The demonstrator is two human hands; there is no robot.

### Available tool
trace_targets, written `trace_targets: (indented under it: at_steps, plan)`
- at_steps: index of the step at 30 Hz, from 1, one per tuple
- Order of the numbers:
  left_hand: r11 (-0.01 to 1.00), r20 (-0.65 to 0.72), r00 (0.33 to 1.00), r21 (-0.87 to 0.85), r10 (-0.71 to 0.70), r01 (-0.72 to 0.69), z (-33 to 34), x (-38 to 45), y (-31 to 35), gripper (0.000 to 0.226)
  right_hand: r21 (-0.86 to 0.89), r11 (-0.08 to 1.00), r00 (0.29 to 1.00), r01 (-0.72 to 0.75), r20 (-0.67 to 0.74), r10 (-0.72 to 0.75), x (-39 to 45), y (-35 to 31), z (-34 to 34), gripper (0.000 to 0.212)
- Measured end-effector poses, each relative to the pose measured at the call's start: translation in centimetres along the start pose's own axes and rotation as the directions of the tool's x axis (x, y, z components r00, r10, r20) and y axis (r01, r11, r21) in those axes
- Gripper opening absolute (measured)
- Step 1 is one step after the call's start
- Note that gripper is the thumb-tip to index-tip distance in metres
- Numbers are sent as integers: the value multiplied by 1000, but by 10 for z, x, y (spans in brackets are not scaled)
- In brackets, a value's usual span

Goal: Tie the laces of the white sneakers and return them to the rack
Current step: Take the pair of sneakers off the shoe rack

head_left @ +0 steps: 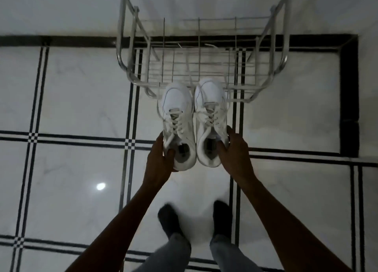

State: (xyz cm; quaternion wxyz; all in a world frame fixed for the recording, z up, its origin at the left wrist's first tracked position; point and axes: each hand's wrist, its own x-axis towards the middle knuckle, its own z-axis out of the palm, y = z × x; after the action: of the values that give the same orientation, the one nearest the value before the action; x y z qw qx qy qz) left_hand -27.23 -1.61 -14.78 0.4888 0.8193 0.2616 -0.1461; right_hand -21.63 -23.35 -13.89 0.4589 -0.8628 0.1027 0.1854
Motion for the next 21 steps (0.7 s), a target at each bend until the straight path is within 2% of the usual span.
trace_targets:
  at_steps: [3,7,11,16,21]
  plan:
    - [997,22,997,-30,-68,69,18,-18,-53,66,22,1000,1000,-6,20,6,-25,41,27,33]
    - [994,82,991,-35,-104,107,53,-11,-140,61,-70,993,995,-99,21,101,-31,125,91,37]
    - [990,108,986,-49,-127,133,89,13,-227,54,-83,988,990,-129,42,133,-20,198,150,36]
    - [990,98,987,-47,-130,135,125,41,-298,47,-73,983,984,-167,47,171,2,270,204,31]
    - [992,51,992,-43,-112,114,142,51,-334,52,-66,982,984,-175,18,177,8,304,224,33]
